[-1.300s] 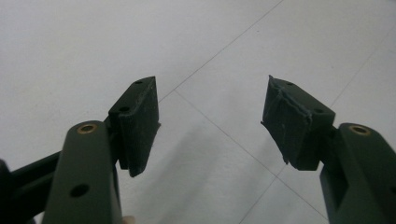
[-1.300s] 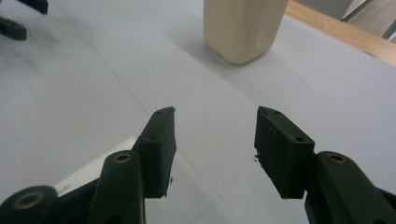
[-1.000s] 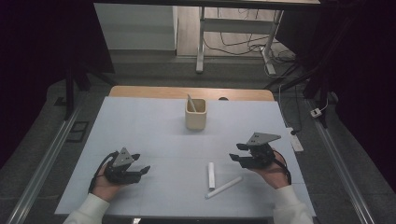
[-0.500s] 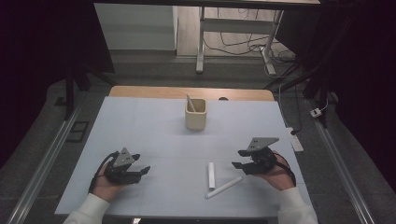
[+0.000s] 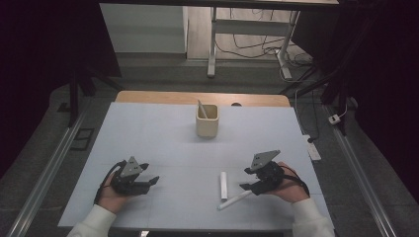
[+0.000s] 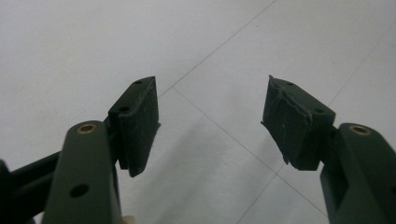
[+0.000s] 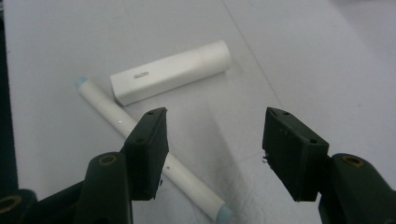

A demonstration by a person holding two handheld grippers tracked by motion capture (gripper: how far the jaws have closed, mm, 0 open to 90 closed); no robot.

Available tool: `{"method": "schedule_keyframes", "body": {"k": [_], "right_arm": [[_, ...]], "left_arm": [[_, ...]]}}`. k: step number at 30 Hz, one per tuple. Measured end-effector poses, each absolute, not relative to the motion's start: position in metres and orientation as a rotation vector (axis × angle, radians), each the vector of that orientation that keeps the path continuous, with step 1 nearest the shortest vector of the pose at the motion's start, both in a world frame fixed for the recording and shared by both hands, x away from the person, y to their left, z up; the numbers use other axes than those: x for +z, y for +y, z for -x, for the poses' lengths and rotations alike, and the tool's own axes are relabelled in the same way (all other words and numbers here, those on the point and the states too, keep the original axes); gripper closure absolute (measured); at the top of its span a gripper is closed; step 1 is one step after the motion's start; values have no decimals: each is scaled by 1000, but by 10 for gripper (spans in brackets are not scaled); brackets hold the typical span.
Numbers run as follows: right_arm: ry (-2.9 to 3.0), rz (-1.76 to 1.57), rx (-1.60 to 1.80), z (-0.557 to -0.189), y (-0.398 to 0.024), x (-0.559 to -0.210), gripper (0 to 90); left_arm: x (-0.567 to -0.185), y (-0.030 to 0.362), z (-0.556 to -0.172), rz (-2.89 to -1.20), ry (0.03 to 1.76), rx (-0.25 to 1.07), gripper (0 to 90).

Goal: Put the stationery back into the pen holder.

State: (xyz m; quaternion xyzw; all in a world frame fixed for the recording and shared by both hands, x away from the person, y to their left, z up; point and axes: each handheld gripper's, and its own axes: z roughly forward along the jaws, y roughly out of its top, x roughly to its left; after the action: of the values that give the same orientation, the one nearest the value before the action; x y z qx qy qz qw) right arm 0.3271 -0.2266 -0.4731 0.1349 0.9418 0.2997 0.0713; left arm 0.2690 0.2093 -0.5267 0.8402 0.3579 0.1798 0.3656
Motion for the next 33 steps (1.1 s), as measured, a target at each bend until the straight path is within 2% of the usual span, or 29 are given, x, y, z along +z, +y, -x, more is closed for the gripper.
{"method": "schedule_keyframes", "body": {"k": [23, 33], "right_arm": [[3010, -138, 742, -310, -195, -490, 410], [3040, -81, 663, -305, -188, -498, 463]], "left_arm": [[-527, 209, -269, -2163, 917, 462, 360], [-527, 208, -269, -2171, 909, 455, 359]]}}
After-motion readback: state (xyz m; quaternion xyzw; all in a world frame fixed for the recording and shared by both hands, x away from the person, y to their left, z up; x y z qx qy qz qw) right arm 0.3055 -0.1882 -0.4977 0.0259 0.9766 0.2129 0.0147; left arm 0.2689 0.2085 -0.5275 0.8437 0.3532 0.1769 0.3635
